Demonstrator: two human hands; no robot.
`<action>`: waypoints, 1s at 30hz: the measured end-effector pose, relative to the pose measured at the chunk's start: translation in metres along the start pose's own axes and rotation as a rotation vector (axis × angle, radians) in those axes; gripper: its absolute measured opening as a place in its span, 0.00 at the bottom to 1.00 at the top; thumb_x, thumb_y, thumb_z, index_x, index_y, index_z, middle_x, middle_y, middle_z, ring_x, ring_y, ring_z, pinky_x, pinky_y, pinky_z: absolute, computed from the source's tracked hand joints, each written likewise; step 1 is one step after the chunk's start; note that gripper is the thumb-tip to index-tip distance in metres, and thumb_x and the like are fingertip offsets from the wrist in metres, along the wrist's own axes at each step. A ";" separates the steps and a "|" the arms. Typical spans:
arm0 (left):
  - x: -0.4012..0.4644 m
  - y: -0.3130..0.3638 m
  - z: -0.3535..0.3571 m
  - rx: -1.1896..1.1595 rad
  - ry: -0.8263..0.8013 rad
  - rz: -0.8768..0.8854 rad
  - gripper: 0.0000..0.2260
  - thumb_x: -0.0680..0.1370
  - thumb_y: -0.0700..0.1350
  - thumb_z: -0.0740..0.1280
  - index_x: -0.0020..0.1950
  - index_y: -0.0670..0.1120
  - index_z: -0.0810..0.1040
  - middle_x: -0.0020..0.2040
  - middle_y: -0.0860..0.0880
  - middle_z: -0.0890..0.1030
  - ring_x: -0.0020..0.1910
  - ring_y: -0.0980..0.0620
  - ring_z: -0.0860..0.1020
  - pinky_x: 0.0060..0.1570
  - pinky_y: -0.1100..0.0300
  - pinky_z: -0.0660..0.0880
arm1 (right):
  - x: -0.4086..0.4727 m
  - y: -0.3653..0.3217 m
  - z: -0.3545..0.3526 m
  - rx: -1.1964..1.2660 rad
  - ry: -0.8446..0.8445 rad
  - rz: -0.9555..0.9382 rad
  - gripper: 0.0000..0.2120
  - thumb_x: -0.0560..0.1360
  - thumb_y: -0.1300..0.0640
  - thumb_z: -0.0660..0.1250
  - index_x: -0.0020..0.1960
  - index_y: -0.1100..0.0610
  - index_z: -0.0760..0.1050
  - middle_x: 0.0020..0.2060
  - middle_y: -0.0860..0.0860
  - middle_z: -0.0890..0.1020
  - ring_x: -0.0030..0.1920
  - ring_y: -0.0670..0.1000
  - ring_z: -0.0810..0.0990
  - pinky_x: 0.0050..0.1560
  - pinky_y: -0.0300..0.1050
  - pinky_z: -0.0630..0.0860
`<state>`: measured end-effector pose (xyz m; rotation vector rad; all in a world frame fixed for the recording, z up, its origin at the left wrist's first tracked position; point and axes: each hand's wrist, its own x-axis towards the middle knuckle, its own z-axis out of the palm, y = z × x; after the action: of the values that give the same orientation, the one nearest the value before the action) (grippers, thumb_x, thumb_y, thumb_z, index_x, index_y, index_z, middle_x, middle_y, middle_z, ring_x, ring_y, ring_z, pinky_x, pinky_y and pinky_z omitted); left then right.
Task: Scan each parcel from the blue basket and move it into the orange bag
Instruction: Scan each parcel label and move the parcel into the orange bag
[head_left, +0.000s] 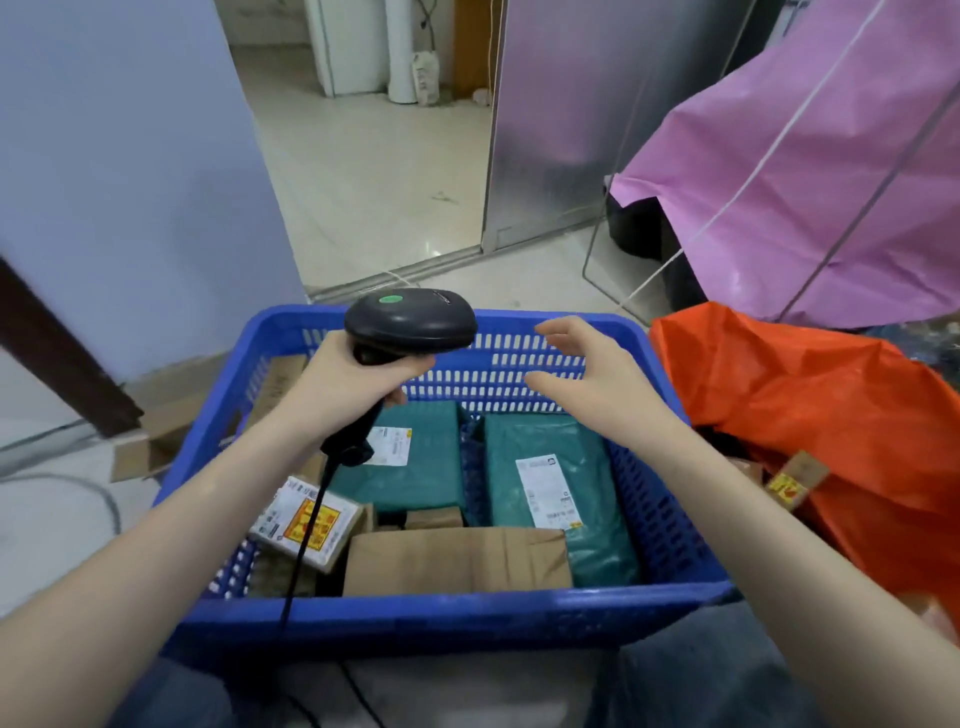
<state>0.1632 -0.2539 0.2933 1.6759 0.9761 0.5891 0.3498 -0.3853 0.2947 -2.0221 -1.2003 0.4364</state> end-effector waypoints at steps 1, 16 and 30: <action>0.003 -0.010 -0.003 0.003 -0.003 -0.018 0.05 0.72 0.48 0.74 0.43 0.49 0.81 0.30 0.50 0.79 0.29 0.58 0.78 0.36 0.65 0.76 | 0.004 0.003 0.008 -0.012 -0.025 0.007 0.21 0.74 0.57 0.70 0.66 0.53 0.71 0.64 0.48 0.75 0.66 0.44 0.71 0.56 0.34 0.63; 0.047 -0.122 0.014 0.144 -0.349 -0.266 0.13 0.72 0.44 0.74 0.55 0.44 0.80 0.48 0.42 0.84 0.38 0.53 0.83 0.45 0.55 0.77 | 0.034 0.073 0.095 -0.128 -0.382 0.170 0.23 0.73 0.54 0.71 0.67 0.52 0.69 0.64 0.53 0.75 0.66 0.49 0.72 0.55 0.41 0.68; 0.051 -0.179 0.029 0.375 -0.678 -0.566 0.13 0.69 0.51 0.74 0.45 0.42 0.81 0.38 0.48 0.81 0.34 0.53 0.77 0.34 0.64 0.70 | 0.020 0.132 0.148 -0.295 -0.918 0.337 0.40 0.71 0.47 0.73 0.76 0.53 0.56 0.73 0.55 0.65 0.70 0.55 0.68 0.67 0.45 0.65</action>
<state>0.1574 -0.2079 0.1108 1.6308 1.0099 -0.5408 0.3504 -0.3453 0.1000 -2.3571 -1.4845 1.5533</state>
